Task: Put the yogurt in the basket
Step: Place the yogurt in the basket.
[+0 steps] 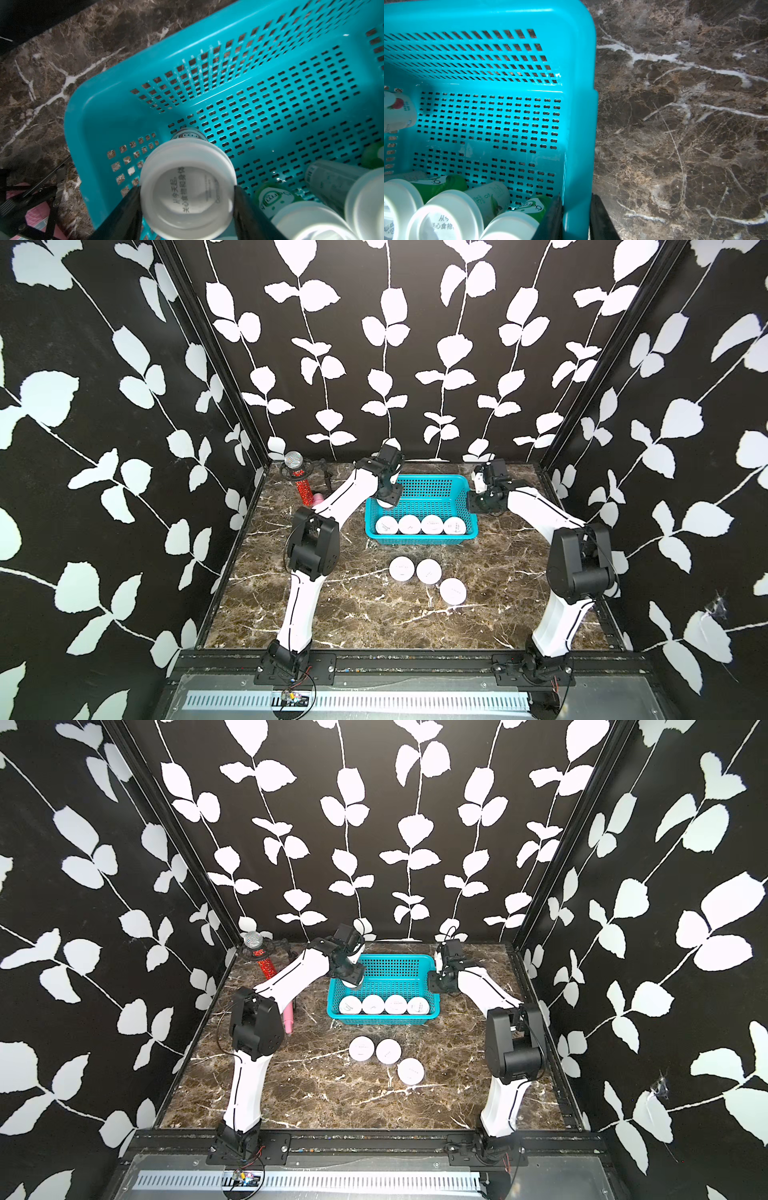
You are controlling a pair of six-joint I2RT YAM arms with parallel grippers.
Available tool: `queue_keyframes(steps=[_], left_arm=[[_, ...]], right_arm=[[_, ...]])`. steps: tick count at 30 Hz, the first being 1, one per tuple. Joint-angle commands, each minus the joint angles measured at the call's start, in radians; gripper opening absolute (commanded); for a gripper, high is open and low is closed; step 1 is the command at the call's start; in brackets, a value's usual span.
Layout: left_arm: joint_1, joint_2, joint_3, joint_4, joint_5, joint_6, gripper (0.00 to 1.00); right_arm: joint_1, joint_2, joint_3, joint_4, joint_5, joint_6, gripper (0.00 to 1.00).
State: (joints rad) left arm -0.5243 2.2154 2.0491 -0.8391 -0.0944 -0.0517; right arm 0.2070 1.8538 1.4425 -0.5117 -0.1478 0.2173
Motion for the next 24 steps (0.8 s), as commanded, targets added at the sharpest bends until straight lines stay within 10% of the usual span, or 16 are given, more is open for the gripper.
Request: queue_keyframes(steps=[1,24], left_arm=[[0.008,-0.001,0.036,-0.02,-0.003,-0.002,0.63],[0.023,0.107,0.161,-0.083,0.004,0.02,0.76]], right_arm=[[-0.003,-0.035,-0.027,-0.017,-0.012,-0.005,0.25],[-0.004,-0.027,-0.023,-0.021,-0.019,-0.008,0.27]])
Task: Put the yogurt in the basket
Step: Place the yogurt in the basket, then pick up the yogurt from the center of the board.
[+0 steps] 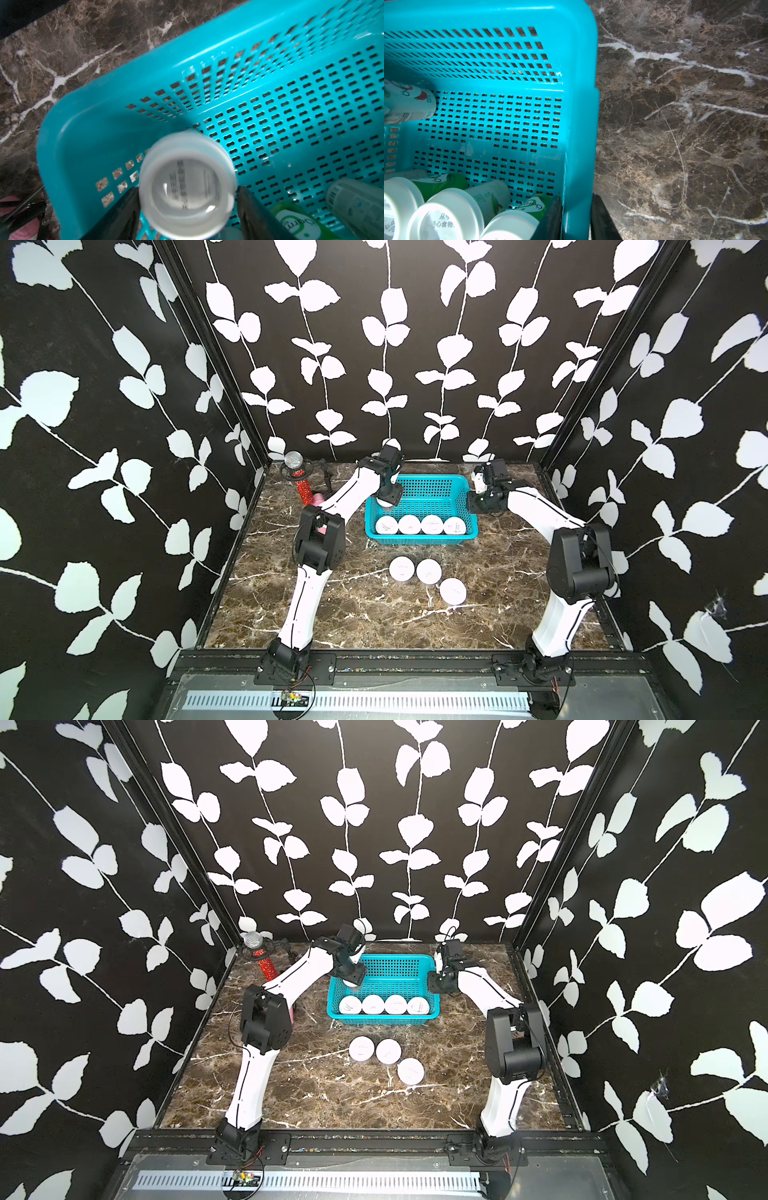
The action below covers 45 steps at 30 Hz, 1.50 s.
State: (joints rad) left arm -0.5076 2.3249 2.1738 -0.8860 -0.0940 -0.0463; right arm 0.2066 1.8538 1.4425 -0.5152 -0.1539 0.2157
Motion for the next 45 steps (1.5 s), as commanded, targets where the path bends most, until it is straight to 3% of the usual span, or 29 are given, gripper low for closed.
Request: queue_keyframes(steps=[1,10,17,24,35,39,45], left_arm=[[0.006,-0.002,0.039,-0.038,0.005,0.015,0.78],[0.006,-0.012,0.109,-0.091,0.02,0.022,0.86],[0.005,-0.137,0.051,-0.07,0.074,0.013,0.86],[0.006,-0.385,-0.219,0.084,0.112,-0.012,0.86],[0.006,-0.77,-0.7,0.285,0.077,-0.094,0.87],[0.006,-0.881,-0.844,0.317,0.021,-0.106,0.87],[0.006,-0.994,-0.995,0.347,0.031,-0.143,0.87]], right_arm=[[-0.002,-0.028,-0.024,-0.018,-0.013,-0.007,0.27],[-0.002,-0.03,-0.014,-0.02,-0.008,-0.008,0.34],[-0.003,-0.051,0.018,-0.039,0.016,-0.014,0.53],[-0.003,-0.124,0.004,-0.044,0.023,-0.03,0.66],[0.021,-0.328,-0.124,-0.065,-0.048,-0.104,0.68],[0.069,-0.4,-0.204,-0.1,-0.041,-0.131,0.69],[0.189,-0.486,-0.286,-0.146,-0.015,-0.139,0.72]])
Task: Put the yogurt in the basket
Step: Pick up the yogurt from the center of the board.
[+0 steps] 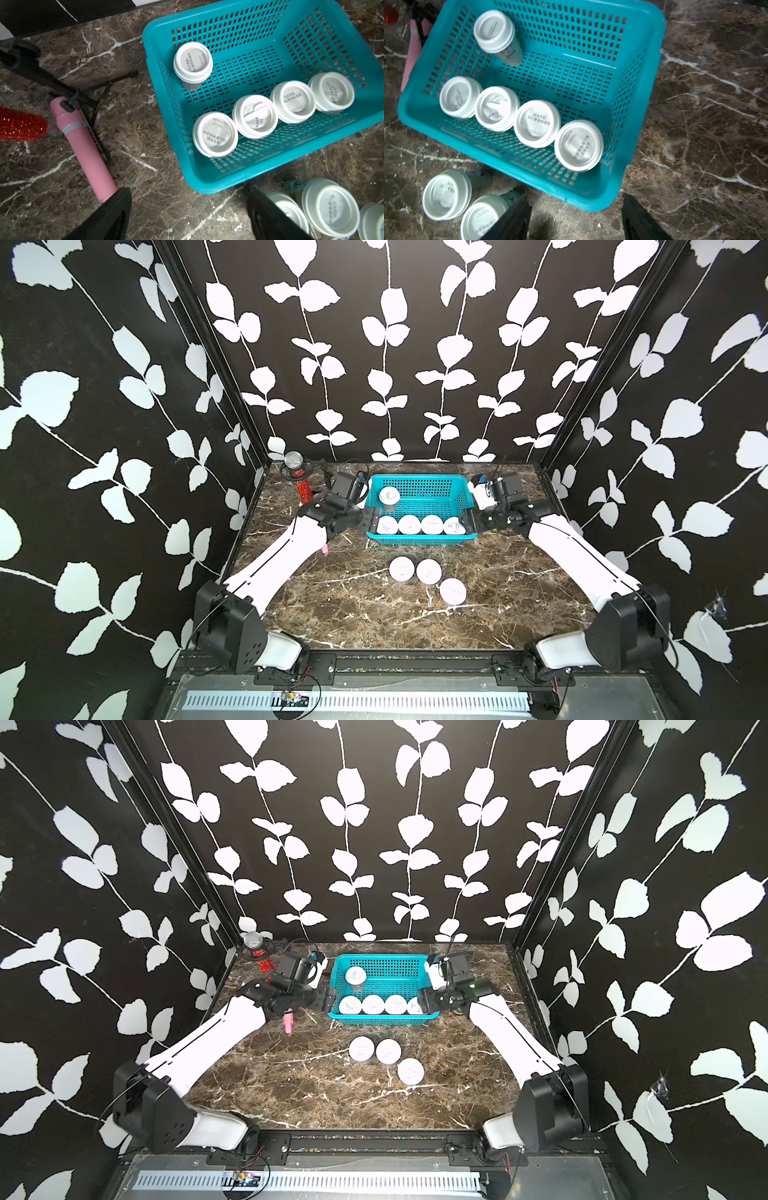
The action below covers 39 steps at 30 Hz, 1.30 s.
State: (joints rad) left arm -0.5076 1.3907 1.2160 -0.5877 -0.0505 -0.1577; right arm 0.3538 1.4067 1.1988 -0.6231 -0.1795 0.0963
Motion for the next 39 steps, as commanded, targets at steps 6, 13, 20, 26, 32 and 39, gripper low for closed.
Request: queue_keyframes(steps=[6,13,20,26,32,39], left_arm=[[0.006,-0.132,-0.133,0.073,0.006,-0.084,0.87],[0.006,-0.171,-0.152,0.068,0.019,-0.094,0.87],[0.006,-0.173,-0.147,0.059,0.03,-0.097,0.87],[0.007,-0.176,-0.147,0.053,0.039,-0.101,0.87],[0.006,-0.17,-0.148,0.056,0.044,-0.105,0.87],[0.006,-0.168,-0.147,0.054,0.05,-0.104,0.87]], right_arm=[[0.163,-0.079,-0.077,-0.105,0.032,-0.011,0.74],[0.294,-0.083,-0.103,-0.211,0.108,0.01,0.79],[0.399,-0.04,-0.107,-0.294,0.171,0.019,0.84],[0.435,-0.016,-0.107,-0.337,0.181,0.028,0.85],[0.467,-0.007,-0.115,-0.362,0.148,0.03,0.85],[0.494,0.004,-0.142,-0.352,0.135,0.046,0.85]])
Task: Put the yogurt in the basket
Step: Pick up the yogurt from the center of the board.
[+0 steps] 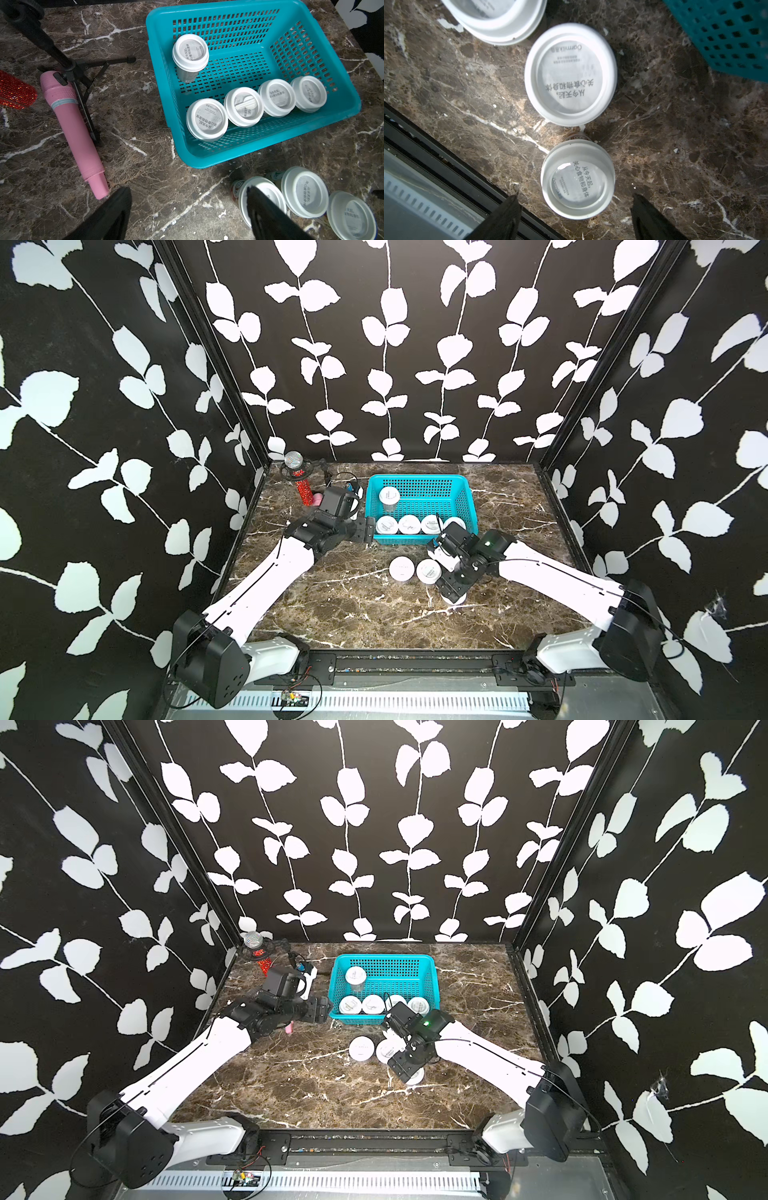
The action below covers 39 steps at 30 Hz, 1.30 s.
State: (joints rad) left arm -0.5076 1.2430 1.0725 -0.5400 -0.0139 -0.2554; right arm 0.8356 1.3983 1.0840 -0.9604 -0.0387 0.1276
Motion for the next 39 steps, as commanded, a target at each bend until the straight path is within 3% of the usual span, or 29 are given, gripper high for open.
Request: queue_keyframes(steps=[1,12,39], left_arm=[[0.006,-0.021,-0.003,0.006,0.014,-0.007,0.87],[0.006,-0.02,-0.003,0.008,0.015,-0.01,0.87],[0.006,-0.02,0.0,0.0,0.011,-0.007,0.87]], right_arm=[[0.014,0.014,-0.03,-0.011,-0.001,0.017,0.85],[0.014,0.04,-0.054,0.026,0.04,0.051,0.86],[0.014,0.083,-0.064,0.035,0.036,0.064,0.66]])
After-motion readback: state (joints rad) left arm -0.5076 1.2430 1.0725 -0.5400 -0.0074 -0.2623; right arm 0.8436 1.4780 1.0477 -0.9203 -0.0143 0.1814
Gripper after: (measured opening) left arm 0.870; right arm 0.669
